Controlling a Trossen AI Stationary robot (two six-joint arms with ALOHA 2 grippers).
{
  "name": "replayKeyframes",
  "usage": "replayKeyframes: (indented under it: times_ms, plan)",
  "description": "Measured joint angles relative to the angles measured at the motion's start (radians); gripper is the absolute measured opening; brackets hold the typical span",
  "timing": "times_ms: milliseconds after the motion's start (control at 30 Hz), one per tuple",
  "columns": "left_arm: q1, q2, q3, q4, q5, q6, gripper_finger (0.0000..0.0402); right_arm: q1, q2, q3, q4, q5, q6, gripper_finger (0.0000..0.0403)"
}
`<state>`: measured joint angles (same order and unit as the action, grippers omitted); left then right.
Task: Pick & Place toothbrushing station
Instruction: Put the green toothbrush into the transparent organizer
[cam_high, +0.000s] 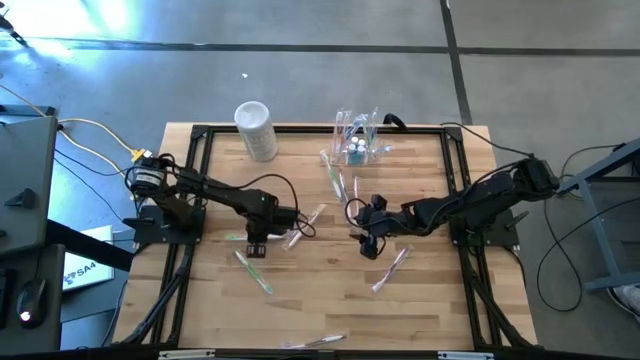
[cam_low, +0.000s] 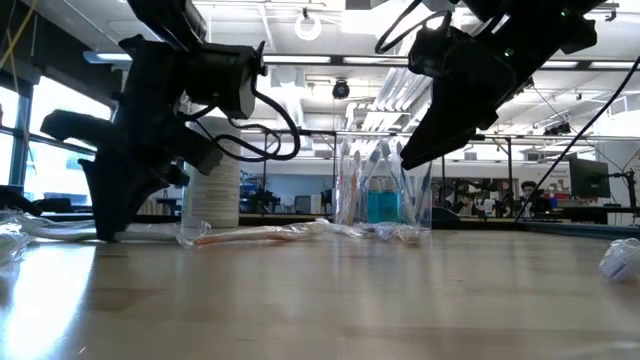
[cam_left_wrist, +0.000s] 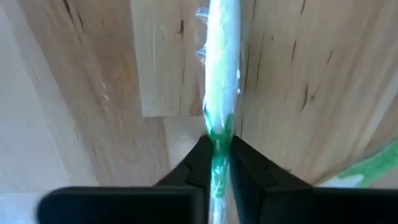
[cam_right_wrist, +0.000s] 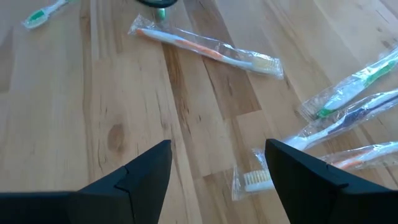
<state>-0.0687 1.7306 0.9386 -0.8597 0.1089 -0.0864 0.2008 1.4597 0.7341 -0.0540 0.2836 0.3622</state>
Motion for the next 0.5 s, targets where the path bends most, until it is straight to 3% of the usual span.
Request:
replayKeyframes:
  times_ms: [200, 500]
  plan:
    - [-0.023, 0.003, 0.051, -0.076, -0.097, 0.003, 0.0007, 0.0, 0.0, 0.0, 0.006, 0.0, 0.0, 0.0252]
    - [-0.18, 0.01, 0.349, -0.602, -0.772, -0.098, 0.0002, -0.025, -0.018, 0.0, 0.023, 0.033, 0.089, 0.0252]
